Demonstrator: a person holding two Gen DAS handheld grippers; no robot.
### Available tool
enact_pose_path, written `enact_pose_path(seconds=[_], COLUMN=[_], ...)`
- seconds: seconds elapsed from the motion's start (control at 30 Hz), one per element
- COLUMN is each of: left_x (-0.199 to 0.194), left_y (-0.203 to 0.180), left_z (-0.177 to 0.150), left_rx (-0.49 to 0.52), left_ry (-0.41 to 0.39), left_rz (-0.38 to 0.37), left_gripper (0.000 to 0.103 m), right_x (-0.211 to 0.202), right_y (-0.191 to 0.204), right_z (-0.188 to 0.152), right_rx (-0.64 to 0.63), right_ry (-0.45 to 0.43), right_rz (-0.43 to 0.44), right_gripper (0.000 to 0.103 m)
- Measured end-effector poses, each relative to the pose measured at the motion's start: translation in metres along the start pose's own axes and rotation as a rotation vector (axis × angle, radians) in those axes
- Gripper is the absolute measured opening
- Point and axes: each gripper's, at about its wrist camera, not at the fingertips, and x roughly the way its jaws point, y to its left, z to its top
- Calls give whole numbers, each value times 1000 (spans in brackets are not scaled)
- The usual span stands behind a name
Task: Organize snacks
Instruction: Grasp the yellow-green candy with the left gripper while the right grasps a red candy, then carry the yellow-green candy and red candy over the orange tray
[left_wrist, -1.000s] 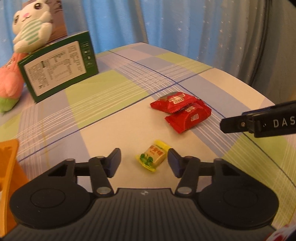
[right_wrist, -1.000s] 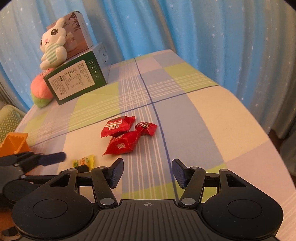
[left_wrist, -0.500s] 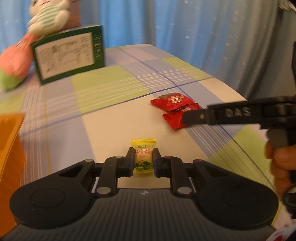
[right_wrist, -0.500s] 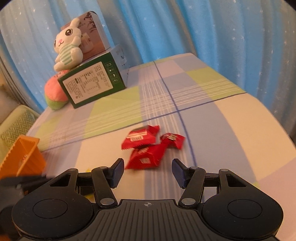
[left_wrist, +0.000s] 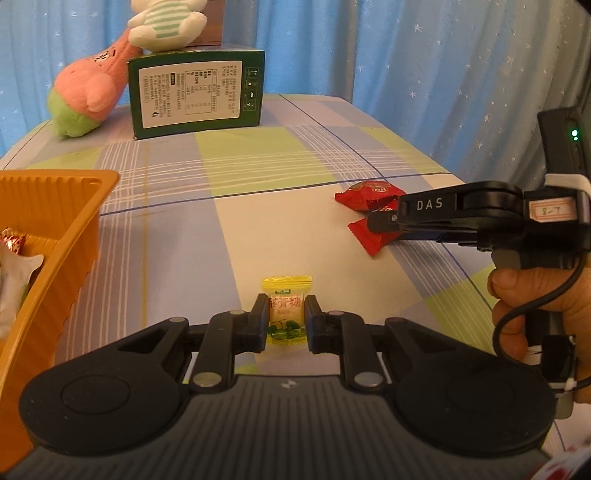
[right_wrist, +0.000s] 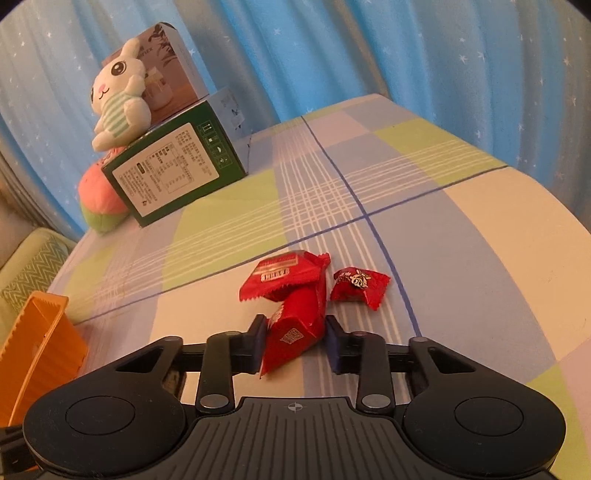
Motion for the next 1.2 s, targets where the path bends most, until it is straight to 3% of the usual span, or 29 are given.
enact_pose_path(seconds=[0.07,0.1,0.2,0.83,1.2], left_x=[-6,-9,-18,-107,-153], left_y=[-1,-2,-2,-6,-10], left_z=[-2,-2,-5,-38,-42], left_rx=[-3,-3,-6,-41,-46], left_ry=[-3,-4,-4,-11,-45], left_rz=[3,5,9,50,54], left_gripper=[17,17,17,17,17], right_x=[-5,-10,-26,-145,-197], right_y=[2,3,9,37,65], right_z=[-2,-3,-10,-87,-102], right_rx=[-2,-2,-28,-16,-74], right_ry=[-1,-4,-10,10,-23], right_rz=[-2,1,0,-38,-32], right_gripper=[30,24,22,21,21])
